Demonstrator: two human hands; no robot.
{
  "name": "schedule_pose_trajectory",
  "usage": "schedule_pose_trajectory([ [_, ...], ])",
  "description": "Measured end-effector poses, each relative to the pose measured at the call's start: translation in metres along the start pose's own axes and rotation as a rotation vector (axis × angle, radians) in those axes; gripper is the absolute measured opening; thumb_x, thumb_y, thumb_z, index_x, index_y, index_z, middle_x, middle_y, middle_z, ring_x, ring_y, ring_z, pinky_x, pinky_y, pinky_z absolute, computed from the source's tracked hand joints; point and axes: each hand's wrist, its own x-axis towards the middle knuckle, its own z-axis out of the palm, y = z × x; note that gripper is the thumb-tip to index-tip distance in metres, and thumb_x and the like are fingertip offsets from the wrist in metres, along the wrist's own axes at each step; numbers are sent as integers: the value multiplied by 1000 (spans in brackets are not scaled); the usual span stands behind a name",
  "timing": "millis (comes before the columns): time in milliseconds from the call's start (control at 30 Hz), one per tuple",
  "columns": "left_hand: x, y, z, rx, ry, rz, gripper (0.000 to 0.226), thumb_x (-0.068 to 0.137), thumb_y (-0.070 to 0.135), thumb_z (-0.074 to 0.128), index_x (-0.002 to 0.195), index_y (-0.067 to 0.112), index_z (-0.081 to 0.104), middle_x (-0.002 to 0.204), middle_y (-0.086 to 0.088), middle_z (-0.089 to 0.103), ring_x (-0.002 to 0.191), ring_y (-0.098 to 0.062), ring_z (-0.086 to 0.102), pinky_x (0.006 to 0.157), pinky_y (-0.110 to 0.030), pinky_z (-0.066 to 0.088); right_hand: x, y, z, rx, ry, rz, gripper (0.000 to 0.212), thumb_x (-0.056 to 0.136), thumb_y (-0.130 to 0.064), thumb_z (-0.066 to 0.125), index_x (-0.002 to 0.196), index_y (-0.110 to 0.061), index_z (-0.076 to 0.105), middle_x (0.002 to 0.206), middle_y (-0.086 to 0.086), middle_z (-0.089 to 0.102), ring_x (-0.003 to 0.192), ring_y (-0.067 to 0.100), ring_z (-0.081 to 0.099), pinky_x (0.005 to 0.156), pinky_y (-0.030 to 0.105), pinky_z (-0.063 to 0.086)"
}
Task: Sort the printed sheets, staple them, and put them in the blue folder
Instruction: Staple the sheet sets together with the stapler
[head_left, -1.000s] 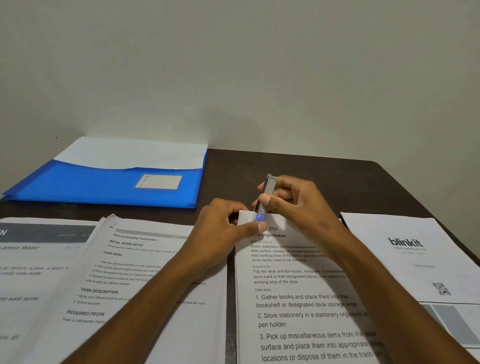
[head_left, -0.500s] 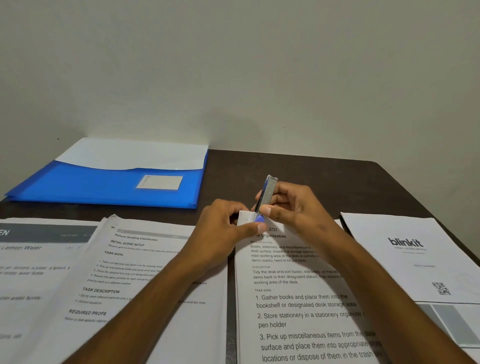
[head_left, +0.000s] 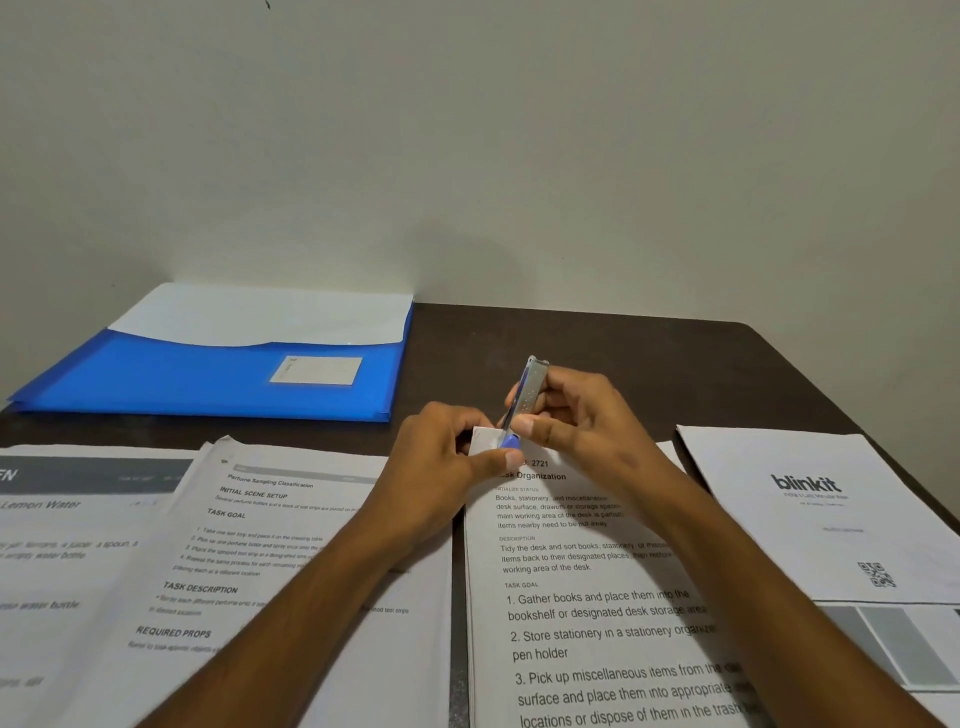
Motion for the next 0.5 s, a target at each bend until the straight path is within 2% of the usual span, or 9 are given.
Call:
schedule_pose_trajectory([
  [100, 0, 3, 0, -7, -24, -17, 21, 87, 31, 83, 100, 17, 75, 93, 5, 80, 85, -11, 79, 72, -32, 65, -4, -4, -9, 110, -19, 56, 20, 96, -22, 76, 115, -16, 72, 101, 6, 79, 98, 22, 78, 95, 43, 60],
  [200, 2, 3, 0, 20, -29, -41, 31, 83, 33, 85, 110, 23, 74, 101, 9, 78, 92, -6, 76, 71, -20, 61, -8, -4, -16, 209, 14, 68, 25, 96, -13, 74, 120, -8, 70, 108, 10, 80, 102, 27, 78, 100, 45, 60],
  [300, 3, 1, 0, 86, -28, -38, 35, 82, 30, 88, 113, 28, 72, 106, 12, 77, 98, -7, 75, 79, -22, 63, -8, -1, -25, 246, 89, 57, 25, 97, -9, 73, 121, -6, 69, 110, 10, 80, 105, 27, 77, 100, 40, 59],
  [400, 2, -1, -2, 131, -1, -15, 34, 84, 23, 87, 114, 27, 72, 108, 13, 76, 100, -5, 72, 78, -19, 60, -6, -2, -35, 257, 179, 55, 25, 97, -8, 72, 121, -7, 70, 109, 7, 81, 106, 22, 77, 95, 24, 57],
  [500, -1, 2, -1, 166, 15, 31, 26, 89, 19, 83, 111, 28, 73, 107, 15, 75, 102, -5, 71, 81, -22, 59, -4, -5, -54, 262, 275, 45, 24, 98, -13, 72, 121, -10, 71, 106, 7, 81, 106, 19, 77, 99, 28, 55],
])
